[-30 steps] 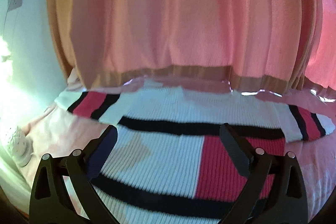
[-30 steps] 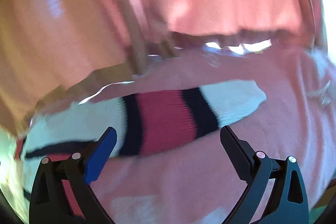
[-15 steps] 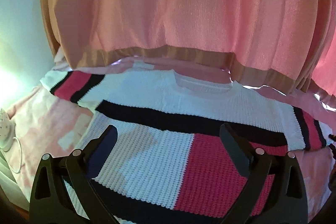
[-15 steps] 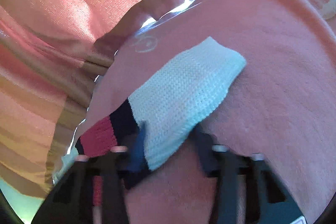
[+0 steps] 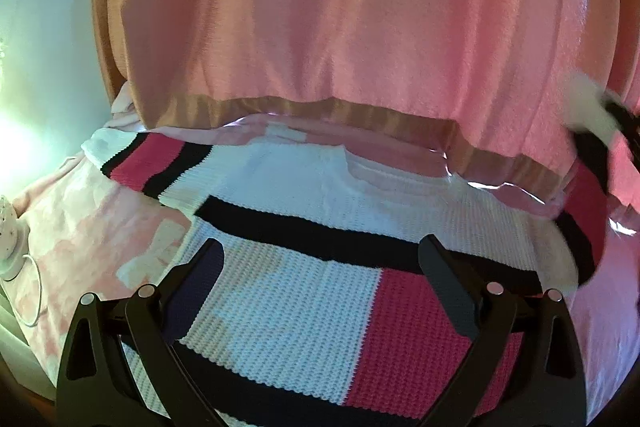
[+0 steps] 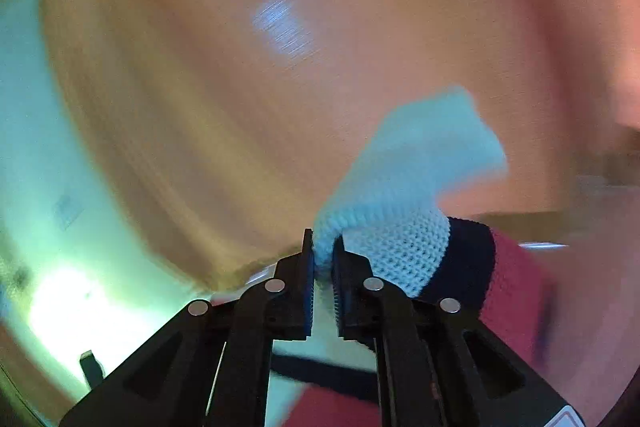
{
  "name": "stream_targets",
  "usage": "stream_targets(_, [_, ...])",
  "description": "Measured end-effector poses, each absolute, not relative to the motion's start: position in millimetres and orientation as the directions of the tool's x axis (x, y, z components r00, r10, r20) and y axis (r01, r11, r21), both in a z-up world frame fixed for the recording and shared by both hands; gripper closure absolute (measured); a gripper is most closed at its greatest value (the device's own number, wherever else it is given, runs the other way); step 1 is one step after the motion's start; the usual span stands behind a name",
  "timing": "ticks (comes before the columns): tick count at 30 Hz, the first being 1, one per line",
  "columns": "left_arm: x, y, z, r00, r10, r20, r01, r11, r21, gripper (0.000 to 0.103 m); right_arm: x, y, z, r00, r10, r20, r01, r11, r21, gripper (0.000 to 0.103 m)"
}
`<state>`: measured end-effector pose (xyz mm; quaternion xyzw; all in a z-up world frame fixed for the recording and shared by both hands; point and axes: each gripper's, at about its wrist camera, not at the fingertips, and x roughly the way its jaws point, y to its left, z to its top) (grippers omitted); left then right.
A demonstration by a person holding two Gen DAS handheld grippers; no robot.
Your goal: Fold small clothes
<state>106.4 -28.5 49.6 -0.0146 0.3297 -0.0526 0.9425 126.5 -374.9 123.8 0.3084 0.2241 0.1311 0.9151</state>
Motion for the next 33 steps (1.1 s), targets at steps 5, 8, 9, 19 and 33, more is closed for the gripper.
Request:
stream_targets(5, [118, -8, 47, 0.757, -0.107, -0.645, 0.072, 0.994, -0.081, 0.007, 141, -273, 156, 0.832, 0.426, -0.356, -0.220, 0.842, 0.492, 0.048])
stream_targets(8, [128, 3, 44, 0.735, -0.140, -0.664, 0.081, 0.990, -0.119, 0.007, 107, -279, 163, 0.879, 0.279, -0.388, -0.144, 0.929, 0.342, 0.041])
stream_targets(9, [133, 5, 42, 0.727, -0.145, -0.671, 0.079, 0.989, -0.128, 0.006, 100, -286, 160, 0.876, 0.231, -0.423, -0.106, 0.949, 0.297, 0.041])
stream_targets(19, [222, 12, -19, 0.585, -0.242, -0.774, -0.022, 0.949, -0.313, 0.006, 65, -322, 6, 0.585, -0.041, -0.810, 0.163, 0.984, 0.068, 0.041])
stream_targets(33, [273, 13, -55, 0.573, -0.274, -0.772, -0.144, 0.894, -0.424, 0.103, 83, -316, 0, 0.649, 0.064, -0.758, 0.205, 0.945, 0.255, 0.088])
